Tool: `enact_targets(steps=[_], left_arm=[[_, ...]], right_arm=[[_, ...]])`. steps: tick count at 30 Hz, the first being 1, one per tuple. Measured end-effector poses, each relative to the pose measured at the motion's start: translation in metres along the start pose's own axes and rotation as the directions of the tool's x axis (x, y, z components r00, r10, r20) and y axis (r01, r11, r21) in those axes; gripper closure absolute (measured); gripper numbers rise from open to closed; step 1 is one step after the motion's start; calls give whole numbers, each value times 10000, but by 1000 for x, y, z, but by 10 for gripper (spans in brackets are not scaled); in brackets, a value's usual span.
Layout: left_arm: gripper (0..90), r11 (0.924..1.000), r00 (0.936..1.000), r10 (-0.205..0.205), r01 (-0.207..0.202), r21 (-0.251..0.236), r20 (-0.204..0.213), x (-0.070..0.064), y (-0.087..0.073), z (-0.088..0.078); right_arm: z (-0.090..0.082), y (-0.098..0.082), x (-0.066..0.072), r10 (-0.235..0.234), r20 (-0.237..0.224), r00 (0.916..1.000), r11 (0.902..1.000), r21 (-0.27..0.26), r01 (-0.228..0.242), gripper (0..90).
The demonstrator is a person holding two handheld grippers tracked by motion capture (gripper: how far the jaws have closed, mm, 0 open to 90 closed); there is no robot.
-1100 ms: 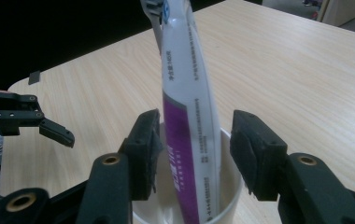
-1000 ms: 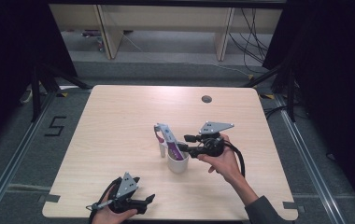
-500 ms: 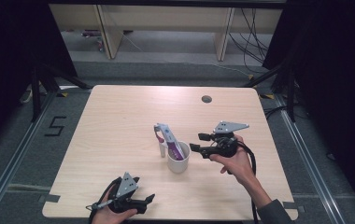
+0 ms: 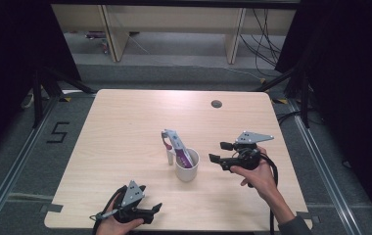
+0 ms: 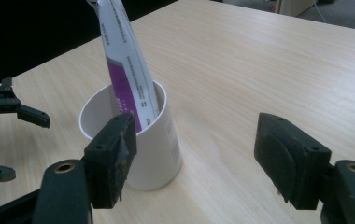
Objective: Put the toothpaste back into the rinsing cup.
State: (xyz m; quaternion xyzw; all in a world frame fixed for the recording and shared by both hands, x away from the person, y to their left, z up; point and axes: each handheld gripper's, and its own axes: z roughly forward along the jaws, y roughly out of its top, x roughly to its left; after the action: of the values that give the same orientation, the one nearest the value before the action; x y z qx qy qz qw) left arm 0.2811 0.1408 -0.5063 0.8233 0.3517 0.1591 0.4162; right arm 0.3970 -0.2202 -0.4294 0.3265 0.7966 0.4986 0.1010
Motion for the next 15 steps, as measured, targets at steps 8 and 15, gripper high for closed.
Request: enact_targets(steps=[8,15], left_arm=[[188,10000,10000,44,-44,-49,-17,1,1,0],[188,10000,10000,-10,10,-63,-33,0,1,0]], right_arm=[[-12,-12,-3,141,268,9995,9999,76,-143,255],[-23,-26,-5,497,382,9980,9984,267,-508,230]])
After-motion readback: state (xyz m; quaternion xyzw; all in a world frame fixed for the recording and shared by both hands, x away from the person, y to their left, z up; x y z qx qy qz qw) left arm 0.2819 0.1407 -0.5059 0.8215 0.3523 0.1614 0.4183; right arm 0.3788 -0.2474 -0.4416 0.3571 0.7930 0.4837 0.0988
